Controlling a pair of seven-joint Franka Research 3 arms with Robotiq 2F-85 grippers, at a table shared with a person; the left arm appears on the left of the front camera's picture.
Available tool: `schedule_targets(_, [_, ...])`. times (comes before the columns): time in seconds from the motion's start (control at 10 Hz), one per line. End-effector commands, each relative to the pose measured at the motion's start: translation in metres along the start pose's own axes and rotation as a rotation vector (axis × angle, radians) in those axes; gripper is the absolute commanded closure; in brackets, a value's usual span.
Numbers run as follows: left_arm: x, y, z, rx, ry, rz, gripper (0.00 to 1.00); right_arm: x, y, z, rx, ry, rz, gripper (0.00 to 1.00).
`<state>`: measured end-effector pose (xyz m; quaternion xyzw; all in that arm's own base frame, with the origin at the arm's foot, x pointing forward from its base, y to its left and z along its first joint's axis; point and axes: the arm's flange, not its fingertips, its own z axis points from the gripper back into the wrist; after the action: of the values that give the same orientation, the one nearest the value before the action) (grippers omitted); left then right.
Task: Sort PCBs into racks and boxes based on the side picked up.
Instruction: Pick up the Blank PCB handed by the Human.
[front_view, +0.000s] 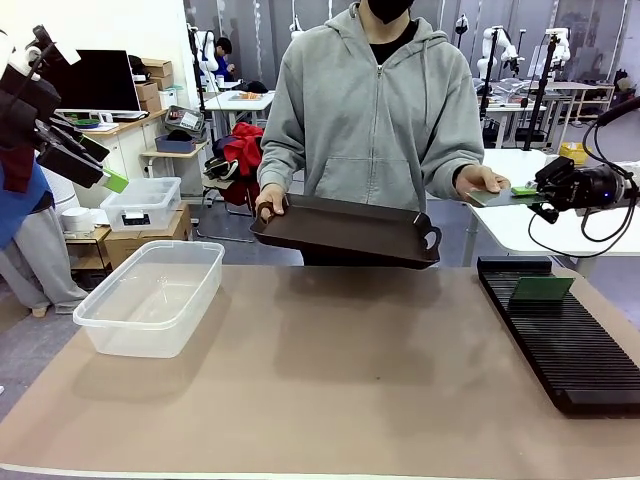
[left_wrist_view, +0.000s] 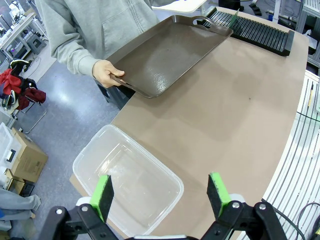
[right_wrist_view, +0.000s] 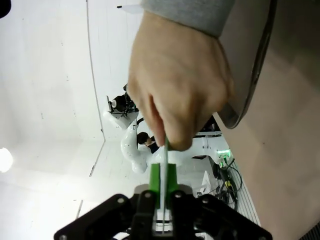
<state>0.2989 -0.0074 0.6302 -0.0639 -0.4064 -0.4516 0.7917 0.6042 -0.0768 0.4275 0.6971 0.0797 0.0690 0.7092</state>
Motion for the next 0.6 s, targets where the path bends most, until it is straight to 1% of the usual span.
schedule_targets(0.0, [-0.0015, -0.0001, -0.0008, -0.008, 0.007, 0.000, 0.00, 0.0019, 0.0027, 0.0017, -0.022, 0.034, -0.045, 1.00])
schedule_targets(0.5, [-0.0015, -0.0001, -0.0008, -0.008, 0.007, 0.000, 0.00, 0.0021, 0.0048, 0.0016, -0.026, 0.055, -0.041, 1.00])
